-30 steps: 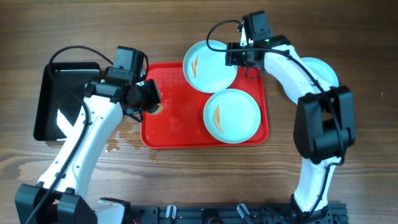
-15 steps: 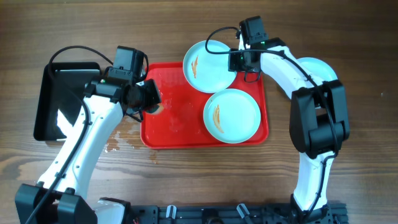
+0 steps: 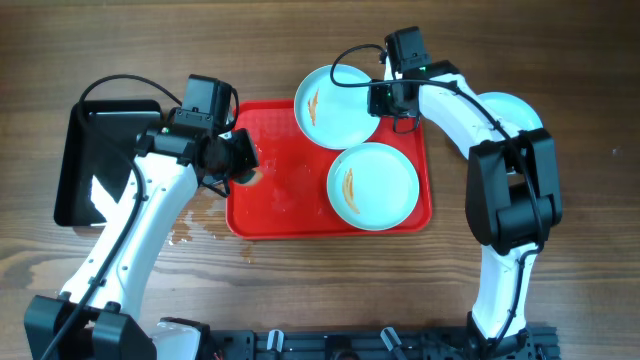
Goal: Clean dirty plates on tray and stack at the side
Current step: 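Move the right gripper back over the top white plate on the tray, then grasp the upper white plate's rim with the right gripper and pull it toward center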
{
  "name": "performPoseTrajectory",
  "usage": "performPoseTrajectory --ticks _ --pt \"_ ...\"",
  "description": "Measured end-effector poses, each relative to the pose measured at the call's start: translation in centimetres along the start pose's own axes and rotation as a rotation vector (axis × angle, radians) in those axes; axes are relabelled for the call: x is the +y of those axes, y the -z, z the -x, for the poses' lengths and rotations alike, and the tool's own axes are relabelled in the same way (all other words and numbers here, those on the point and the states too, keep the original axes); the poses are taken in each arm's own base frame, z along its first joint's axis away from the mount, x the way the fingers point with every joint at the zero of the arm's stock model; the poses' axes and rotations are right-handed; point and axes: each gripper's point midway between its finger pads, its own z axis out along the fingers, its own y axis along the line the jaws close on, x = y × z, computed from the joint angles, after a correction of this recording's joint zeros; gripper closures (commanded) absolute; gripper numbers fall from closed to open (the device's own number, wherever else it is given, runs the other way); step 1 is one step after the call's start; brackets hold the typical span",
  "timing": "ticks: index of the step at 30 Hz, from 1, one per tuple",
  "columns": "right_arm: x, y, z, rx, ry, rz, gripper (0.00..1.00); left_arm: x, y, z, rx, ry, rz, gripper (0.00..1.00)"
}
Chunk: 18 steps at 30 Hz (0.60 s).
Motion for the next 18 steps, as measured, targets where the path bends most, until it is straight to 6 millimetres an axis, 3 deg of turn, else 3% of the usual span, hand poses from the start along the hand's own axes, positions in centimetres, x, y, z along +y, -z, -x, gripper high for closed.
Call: performPoseTrajectory --ticks 4,10,18 --pt "0.0 -0.1 0.0 0.001 0.0 0.0 0.77 0.0 0.0 0.0 0.0 0.0 0.0 0.96" --pt "-0.3 -1.4 -0.8 0.029 -0.005 -0.001 0.95 0.0 0.0 0.0 0.0 0.0 0.0 0.96" --pt "0.6 -0.8 0.2 0.007 -0.003 0.034 0.96 0.0 0.0 0.0 0.001 0.0 0.0 0.96"
